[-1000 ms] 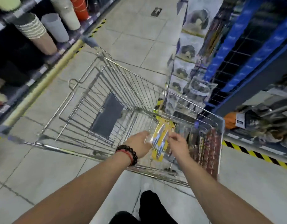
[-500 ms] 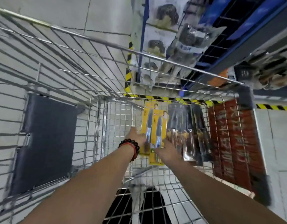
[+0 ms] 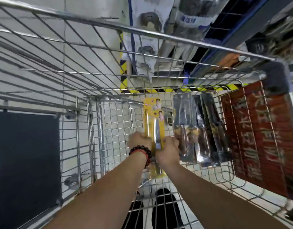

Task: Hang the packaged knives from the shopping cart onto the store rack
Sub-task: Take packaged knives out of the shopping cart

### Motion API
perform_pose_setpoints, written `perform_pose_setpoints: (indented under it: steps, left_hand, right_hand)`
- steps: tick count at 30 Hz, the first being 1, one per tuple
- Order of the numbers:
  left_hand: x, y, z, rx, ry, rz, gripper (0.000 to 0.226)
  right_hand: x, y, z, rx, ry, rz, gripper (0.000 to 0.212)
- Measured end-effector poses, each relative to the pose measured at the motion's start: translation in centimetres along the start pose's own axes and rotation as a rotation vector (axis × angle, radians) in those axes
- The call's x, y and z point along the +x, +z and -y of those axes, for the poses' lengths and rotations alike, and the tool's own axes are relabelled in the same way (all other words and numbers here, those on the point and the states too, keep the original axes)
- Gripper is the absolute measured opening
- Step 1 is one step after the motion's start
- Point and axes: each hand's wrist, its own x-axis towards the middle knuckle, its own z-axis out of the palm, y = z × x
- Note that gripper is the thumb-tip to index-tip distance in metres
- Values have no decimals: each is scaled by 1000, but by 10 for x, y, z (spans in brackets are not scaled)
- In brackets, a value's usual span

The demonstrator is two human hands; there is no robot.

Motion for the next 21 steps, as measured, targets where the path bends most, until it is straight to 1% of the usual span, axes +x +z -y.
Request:
perform_pose_setpoints:
  steps: [2, 4, 5, 7, 8, 10, 12, 14, 15, 19, 21]
  left_hand:
    - [-4, 1, -2, 0, 56, 36, 8]
    - [-10, 4, -6, -35, 64, 55, 7]
    - [-11, 5, -8, -40, 67, 40, 7]
    - [-8, 8, -12, -37, 93, -12, 19]
    - [-5, 7, -14, -26, 105, -34, 23]
    - [7, 10, -13, -12, 99, -25, 27]
    - [12, 9, -12, -49, 100, 38, 21]
    - [12, 6, -12, -90, 125, 81, 7]
    - [12, 5, -12, -104, 137, 91, 5]
    - [9, 9, -12, -117, 126, 47, 8]
    - [6, 11, -14, -119, 98, 39, 18]
  right_hand:
    - [-3, -2, 0, 13, -10, -29, 42]
    - [-4, -4, 0, 18, -16, -59, 45]
    - [-4, -4, 0, 7, -24, -70, 48]
    - [-2, -6, -2, -15, -33, -76, 56]
    - [-1, -7, -3, -17, -40, -74, 57]
    - [1, -8, -5, -28, -57, -65, 44]
    - [4, -9, -7, -35, -60, -56, 33]
    - [6, -10, -10, -37, -68, -51, 33]
    - [7, -11, -10, -38, -70, -48, 33]
    - [7, -13, -9, -26, -76, -50, 32]
    - [6, -10, -9, -8, -73, -48, 32]
